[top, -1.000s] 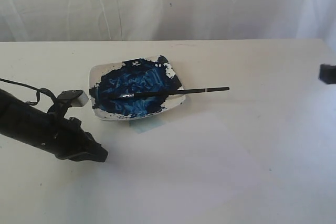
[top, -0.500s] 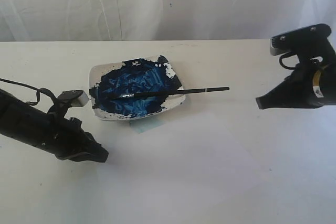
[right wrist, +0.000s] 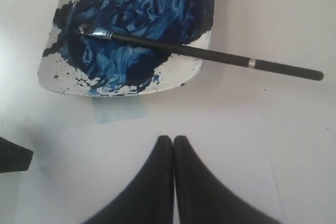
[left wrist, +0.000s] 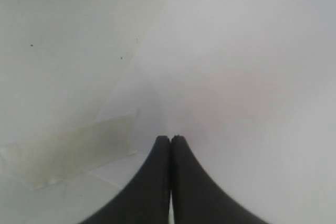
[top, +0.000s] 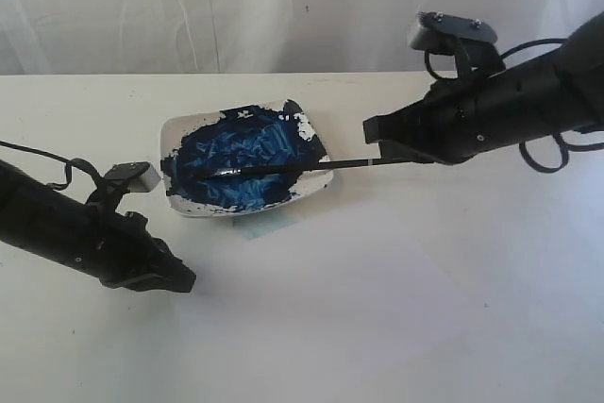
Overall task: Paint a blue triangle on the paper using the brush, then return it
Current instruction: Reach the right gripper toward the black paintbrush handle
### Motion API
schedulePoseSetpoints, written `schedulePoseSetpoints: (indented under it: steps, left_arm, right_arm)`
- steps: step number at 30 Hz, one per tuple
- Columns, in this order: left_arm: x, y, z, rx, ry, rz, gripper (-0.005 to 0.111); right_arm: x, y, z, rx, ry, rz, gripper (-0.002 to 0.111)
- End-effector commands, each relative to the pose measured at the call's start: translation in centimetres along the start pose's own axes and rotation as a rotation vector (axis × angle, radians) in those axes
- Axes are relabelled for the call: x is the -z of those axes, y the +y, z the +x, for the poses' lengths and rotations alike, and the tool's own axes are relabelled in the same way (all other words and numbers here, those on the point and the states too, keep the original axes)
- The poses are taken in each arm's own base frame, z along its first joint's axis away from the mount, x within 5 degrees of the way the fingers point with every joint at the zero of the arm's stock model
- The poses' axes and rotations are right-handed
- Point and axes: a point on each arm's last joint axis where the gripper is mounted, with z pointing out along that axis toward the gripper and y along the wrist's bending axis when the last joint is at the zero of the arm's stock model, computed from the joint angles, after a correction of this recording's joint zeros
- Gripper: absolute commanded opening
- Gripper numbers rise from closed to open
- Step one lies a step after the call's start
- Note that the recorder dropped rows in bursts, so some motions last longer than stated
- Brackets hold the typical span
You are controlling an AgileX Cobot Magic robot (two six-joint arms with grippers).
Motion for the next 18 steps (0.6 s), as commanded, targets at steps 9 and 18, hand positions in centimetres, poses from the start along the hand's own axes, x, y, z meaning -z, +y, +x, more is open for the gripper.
schedulePoseSetpoints:
  steps: [9, 18]
  left_arm:
    - [0.0, -0.4, 0.1, -0.002, 0.005, 0.028, 0.0]
    - [0.0, -0.4, 0.1, -0.002, 0.005, 0.028, 0.0]
  right_arm:
    - [-2.5, -5.1, 1.1, -0.329, -0.187, -0.337, 0.0]
    - [-2.9, -6.8, 1.4, -0.353, -0.186, -0.141, 0.0]
